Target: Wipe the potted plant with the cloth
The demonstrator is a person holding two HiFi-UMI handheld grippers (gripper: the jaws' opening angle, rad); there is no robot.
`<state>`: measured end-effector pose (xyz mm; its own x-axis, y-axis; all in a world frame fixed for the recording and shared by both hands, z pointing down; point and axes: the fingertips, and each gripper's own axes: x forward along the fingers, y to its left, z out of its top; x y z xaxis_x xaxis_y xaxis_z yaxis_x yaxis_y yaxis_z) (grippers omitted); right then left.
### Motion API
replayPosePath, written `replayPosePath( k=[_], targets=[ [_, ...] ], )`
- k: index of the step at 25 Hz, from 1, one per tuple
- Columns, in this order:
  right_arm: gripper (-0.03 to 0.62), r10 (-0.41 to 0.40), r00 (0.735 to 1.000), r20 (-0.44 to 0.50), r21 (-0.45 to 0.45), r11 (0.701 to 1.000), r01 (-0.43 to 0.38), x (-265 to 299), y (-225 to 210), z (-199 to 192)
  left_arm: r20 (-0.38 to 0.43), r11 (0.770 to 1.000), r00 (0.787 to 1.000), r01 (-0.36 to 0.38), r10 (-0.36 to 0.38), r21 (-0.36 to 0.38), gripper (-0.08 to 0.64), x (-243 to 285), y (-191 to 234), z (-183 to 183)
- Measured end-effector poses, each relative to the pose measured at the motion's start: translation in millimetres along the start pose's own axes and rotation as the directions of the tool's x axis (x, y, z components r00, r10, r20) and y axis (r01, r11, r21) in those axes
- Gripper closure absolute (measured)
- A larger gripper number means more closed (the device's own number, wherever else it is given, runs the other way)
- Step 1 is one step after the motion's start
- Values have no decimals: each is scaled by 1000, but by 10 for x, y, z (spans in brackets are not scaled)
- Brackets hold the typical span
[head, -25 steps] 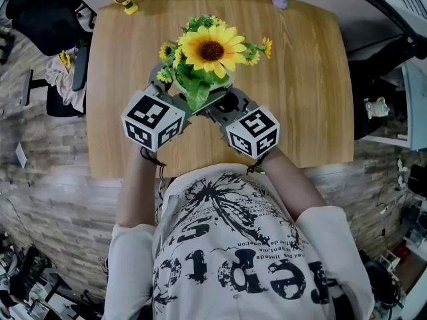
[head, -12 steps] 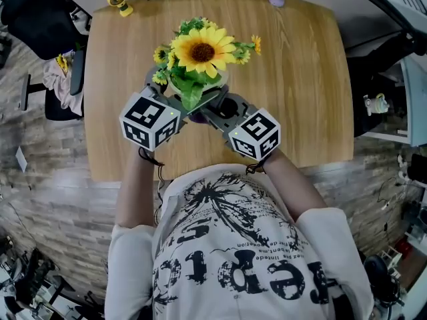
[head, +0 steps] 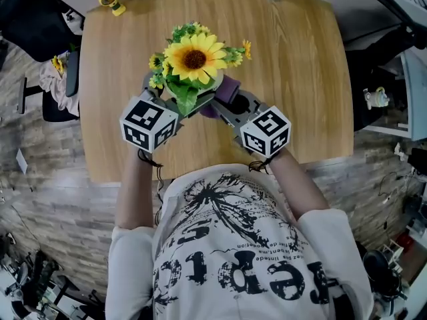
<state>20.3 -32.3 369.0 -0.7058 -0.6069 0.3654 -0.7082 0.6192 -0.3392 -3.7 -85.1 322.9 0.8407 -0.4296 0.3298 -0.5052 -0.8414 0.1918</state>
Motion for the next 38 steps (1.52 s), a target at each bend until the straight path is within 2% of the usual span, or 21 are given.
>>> replayPosePath(
  k=[8, 12, 16, 18, 21, 28, 30, 34, 38],
  targets=[
    [520, -105, 994, 13, 72, 992, 104, -47, -375, -5, -18, 1000, 1000, 6, -6, 25, 29, 34, 91, -160],
    [518, -191, 982, 2, 93, 977, 190, -208, -733, -51, -64, 998, 997, 45, -42, 44, 29, 179, 8, -382],
    [518, -270, 963, -20, 74, 960, 270, -483, -1080, -163, -101, 992, 991, 96, -88, 80, 29, 350, -251, -678],
    [518, -294, 955, -24, 61, 953, 295, -552, -1210, -200, -93, 990, 988, 125, -119, 62, 29, 398, -340, -800],
    [518, -320, 947, -27, 31, 947, 320, -563, -1403, -178, -89, 989, 986, 144, -141, 32, 29, 499, -339, -924],
    [517, -401, 916, 6, -30, 916, 401, -597, -1749, -111, -159, 987, 976, 157, -149, 42, 29, 778, -260, -1354],
    [517, -411, 912, 4, -25, 911, 411, -605, -1788, -129, -176, 986, 972, 165, -156, 39, 29, 816, -261, -1470],
    [515, -373, 928, 6, 27, 928, 373, -552, -1768, -142, -221, 978, 961, 191, -168, 84, 29, 873, -275, -1593],
    [515, -372, 928, 4, 9, 928, 372, -504, -1734, -144, -243, 968, 953, 217, -183, 124, 29, 914, -259, -1661]
  ],
)
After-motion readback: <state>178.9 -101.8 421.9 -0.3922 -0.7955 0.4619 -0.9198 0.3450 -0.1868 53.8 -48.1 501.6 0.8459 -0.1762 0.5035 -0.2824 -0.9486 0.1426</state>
